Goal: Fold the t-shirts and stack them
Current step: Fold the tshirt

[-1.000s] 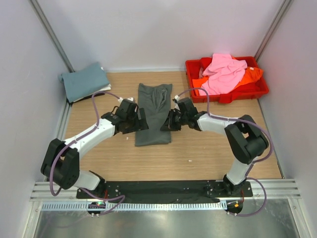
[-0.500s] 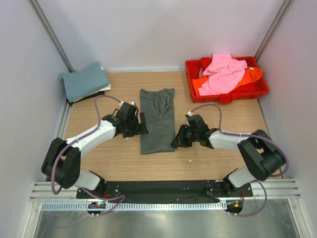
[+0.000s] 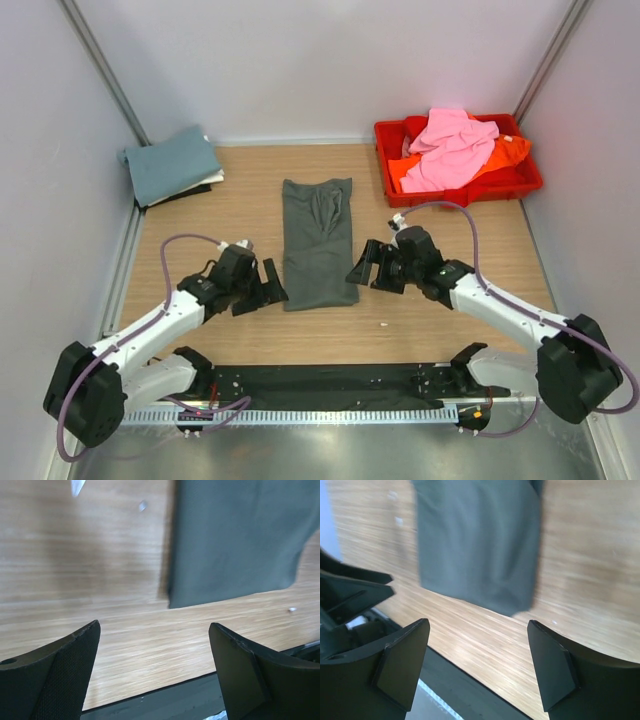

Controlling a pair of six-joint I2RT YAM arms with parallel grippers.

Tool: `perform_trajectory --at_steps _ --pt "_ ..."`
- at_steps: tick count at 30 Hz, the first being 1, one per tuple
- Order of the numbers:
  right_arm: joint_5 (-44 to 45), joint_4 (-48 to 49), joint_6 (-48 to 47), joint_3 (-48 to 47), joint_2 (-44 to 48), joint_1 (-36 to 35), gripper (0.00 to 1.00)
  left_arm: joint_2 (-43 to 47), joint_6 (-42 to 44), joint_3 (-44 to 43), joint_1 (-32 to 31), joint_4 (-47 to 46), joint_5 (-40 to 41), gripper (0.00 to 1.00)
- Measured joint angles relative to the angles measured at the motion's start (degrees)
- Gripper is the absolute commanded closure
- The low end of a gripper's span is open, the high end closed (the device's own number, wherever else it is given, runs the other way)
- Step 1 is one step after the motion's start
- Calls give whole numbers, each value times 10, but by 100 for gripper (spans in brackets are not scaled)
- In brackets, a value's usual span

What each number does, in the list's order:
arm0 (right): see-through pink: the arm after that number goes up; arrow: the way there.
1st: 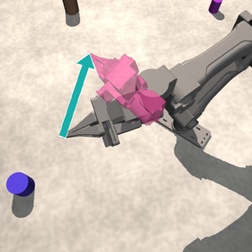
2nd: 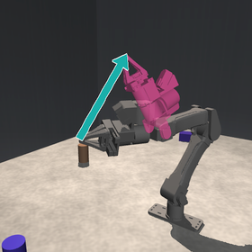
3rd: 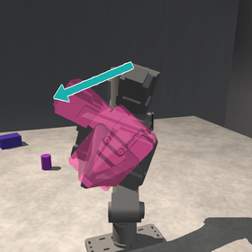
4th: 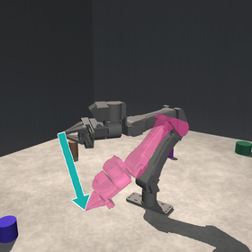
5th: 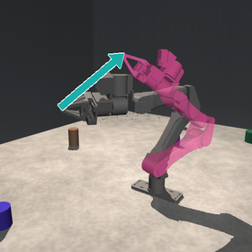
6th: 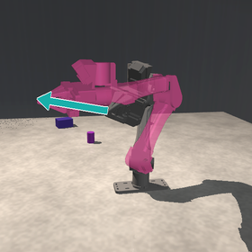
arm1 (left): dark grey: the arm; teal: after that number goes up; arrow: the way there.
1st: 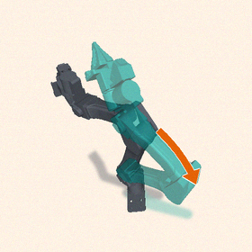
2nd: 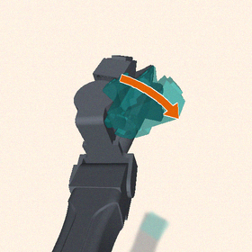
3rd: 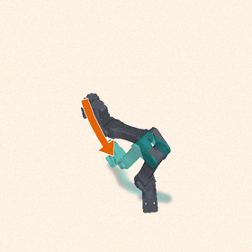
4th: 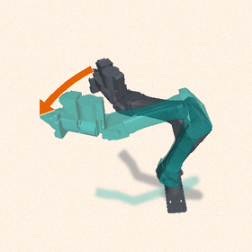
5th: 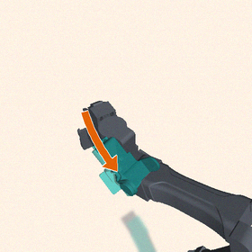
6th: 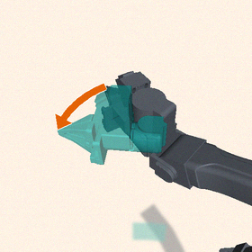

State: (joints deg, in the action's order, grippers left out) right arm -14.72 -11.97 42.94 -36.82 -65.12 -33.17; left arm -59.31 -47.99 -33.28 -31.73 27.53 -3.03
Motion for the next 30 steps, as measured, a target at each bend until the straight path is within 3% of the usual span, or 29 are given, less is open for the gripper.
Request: perform_trajectory --at_steps 6,14,24,30 --pt "0 8 10 64 -60 -1 22 -1 -44 72 -2 -36 -14 16" --pt "-24 97 29 72 -123 -1 34 -40 -78 80 -6 -123 -27 22" --pt "-37 142 36 77 -156 -1 62 -111 -106 73 -41 -223 -36 38" --pt "-37 141 36 78 -162 -1 71 -129 -116 69 -58 -238 -36 49"
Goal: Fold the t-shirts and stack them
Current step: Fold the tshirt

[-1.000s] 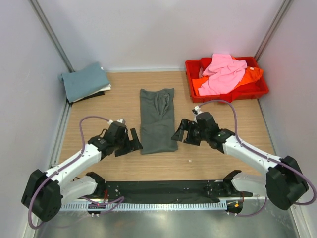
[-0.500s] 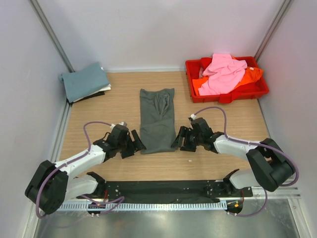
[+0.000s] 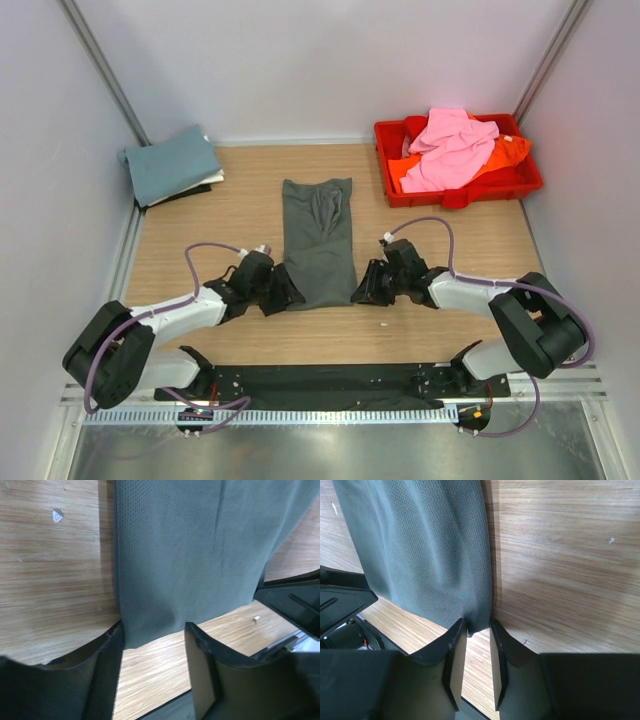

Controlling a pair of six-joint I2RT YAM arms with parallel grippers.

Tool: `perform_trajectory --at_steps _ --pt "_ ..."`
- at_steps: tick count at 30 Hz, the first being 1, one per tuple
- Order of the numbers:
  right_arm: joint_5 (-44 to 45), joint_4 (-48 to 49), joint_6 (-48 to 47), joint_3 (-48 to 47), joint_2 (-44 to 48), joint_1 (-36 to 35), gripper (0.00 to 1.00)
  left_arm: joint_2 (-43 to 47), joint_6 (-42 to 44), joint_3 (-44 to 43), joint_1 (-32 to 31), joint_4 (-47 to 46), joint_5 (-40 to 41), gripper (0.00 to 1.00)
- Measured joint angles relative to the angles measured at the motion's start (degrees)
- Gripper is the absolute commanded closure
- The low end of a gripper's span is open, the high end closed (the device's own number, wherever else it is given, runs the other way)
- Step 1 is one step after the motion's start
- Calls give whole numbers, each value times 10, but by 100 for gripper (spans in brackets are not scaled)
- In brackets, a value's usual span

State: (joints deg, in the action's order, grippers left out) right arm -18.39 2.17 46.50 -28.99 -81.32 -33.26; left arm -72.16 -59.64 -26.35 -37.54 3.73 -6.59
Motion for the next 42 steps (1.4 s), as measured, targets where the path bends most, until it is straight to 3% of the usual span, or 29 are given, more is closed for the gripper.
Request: perform_trajectory --at_steps 2,5,6,8,9,17,26,31,38,42 --pt "0 0 0 0 0 0 74 -2 -1 0 -3 2 3 54" --pt "0 1 0 0 -1 0 83 -5 -3 2 -6 2 7 71" --pt "0 2 0 1 -2 0 87 -7 -3 3 -7 2 7 82" --pt "0 6 -1 1 -7 0 99 -12 -3 6 -7 1 8 97" --pt "-1 8 0 1 -10 0 99 -15 -3 7 -7 1 9 100" --pt "-9 0 2 23 25 0 99 -5 -4 6 -38 14 19 100" --pt "-1 -116 22 59 291 -44 99 150 -47 -8 -129 137 56 100" --pt "12 -194 47 62 387 -74 99 200 -61 -37 -138 215 69 100" --pt "81 -329 20 -61 340 -79 99 187 -38 -172 -128 329 103 100" --pt "109 -345 -5 -140 307 -78 99 165 -12 -231 -109 349 116 100"
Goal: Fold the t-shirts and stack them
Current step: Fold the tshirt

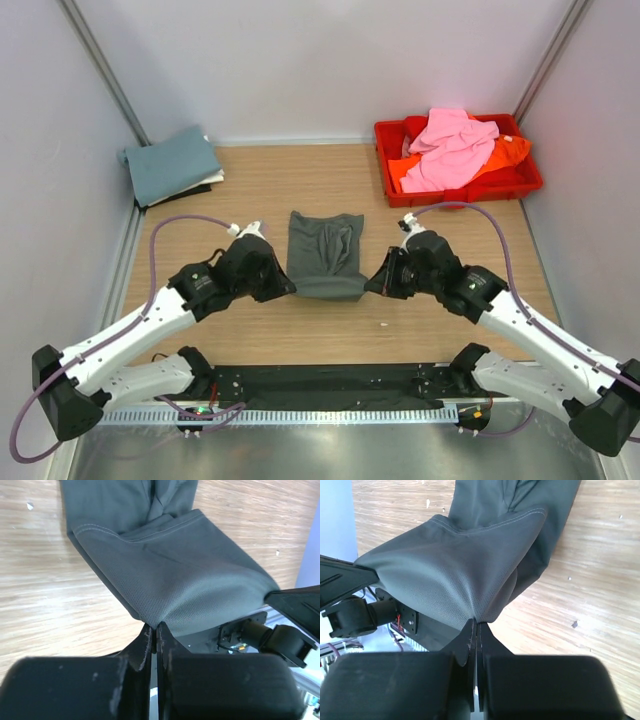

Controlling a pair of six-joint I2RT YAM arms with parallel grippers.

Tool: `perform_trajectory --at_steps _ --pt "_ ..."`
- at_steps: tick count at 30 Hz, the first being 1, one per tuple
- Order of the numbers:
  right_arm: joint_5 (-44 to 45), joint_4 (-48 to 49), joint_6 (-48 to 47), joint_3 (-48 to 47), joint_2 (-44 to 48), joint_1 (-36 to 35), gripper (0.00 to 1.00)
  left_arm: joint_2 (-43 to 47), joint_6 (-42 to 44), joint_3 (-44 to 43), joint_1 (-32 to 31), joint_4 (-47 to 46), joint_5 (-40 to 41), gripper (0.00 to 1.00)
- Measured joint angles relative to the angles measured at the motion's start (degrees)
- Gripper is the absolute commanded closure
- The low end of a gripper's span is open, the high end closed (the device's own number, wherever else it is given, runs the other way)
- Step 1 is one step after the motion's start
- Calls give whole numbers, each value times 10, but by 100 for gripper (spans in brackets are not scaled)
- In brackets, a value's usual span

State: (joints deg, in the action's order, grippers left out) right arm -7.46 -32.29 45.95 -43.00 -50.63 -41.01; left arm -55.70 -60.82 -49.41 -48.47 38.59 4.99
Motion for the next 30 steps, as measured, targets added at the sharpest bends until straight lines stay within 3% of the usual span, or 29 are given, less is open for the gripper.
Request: perform_trajectory --at_steps 6,12,18,19,20,21,22,23,24,25,28,30 --pt "8 -8 -24 -26 -55 5 99 -46 29 -21 25 20 -7 100" --pt "-1 -22 -47 -70 -119 44 99 -105 64 -65 95 19 -59 100" --pt "-37 -15 -98 -183 -254 141 99 -266 111 -183 210 -5 -158 98" --pt "-48 -8 -106 -218 -297 162 93 -308 122 -223 226 -8 -173 91" --pt "-55 -1 -116 -257 -347 183 91 -364 134 -275 242 -2 -187 66" --pt "-62 0 -123 -299 -399 201 91 -425 150 -334 256 -1 -199 49" --pt "-68 6 -130 -352 -457 218 68 -483 157 -401 267 18 -215 32" --pt "-70 7 -131 -397 -505 231 48 -561 171 -488 280 18 -234 1" --pt "-73 11 -137 -453 -565 246 37 -635 179 -574 292 16 -254 0" --pt "-75 8 -144 -512 -622 258 34 -712 179 -668 304 32 -273 0" --pt "-72 -21 -161 -651 -739 283 31 -895 187 -923 328 79 -298 0" --pt "-75 -32 -163 -665 -746 292 25 -920 193 -941 340 100 -305 0"
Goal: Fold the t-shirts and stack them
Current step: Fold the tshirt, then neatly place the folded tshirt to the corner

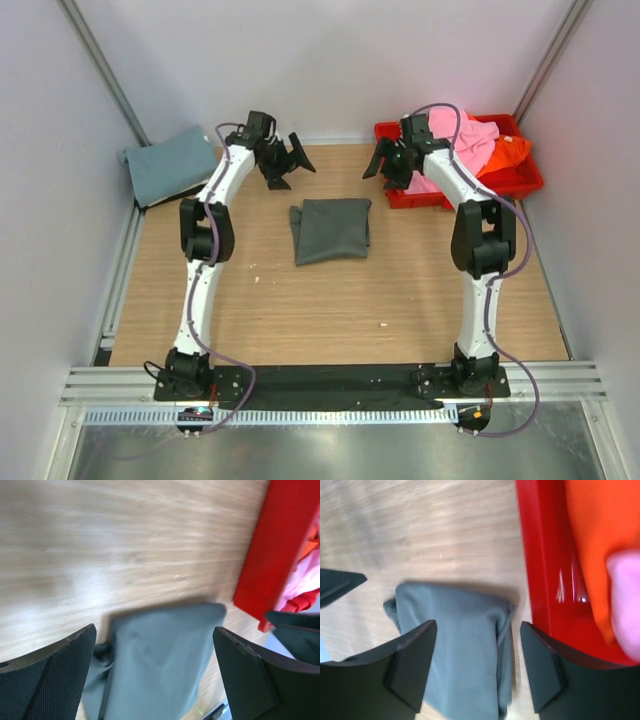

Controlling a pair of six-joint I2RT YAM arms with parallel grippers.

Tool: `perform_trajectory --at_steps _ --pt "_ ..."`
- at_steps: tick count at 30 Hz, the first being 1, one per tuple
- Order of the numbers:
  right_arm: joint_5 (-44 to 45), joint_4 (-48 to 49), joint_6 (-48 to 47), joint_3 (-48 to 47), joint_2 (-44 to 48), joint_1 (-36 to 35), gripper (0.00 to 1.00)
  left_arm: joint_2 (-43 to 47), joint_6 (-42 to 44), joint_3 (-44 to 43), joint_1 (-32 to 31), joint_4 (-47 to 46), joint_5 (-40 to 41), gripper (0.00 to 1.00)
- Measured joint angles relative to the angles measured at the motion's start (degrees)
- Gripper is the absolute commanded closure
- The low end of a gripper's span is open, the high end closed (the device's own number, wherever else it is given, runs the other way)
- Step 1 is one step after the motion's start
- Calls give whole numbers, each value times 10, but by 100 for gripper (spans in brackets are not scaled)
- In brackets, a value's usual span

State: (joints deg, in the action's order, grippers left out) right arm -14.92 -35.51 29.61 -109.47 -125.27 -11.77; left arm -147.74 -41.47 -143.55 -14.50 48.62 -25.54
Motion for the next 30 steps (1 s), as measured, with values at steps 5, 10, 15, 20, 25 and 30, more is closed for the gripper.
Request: perform_trajectory --at_steps 5,10,15,20,25,30 --pt "2 15 -10 121 137 -9 24 145 14 238 4 -29 11 0" --pt "-29 48 -15 195 242 -27 25 320 27 438 -4 -95 26 0" --pt "-40 63 -26 195 214 -49 25 337 36 483 -9 -160 34 0" --pt "-23 48 -41 181 158 -63 24 282 33 521 -11 -202 46 3" --pt "21 16 -63 118 83 -69 22 251 20 528 -14 -243 37 6" --pt "61 -1 -76 76 14 -70 22 232 14 515 -30 -271 35 15"
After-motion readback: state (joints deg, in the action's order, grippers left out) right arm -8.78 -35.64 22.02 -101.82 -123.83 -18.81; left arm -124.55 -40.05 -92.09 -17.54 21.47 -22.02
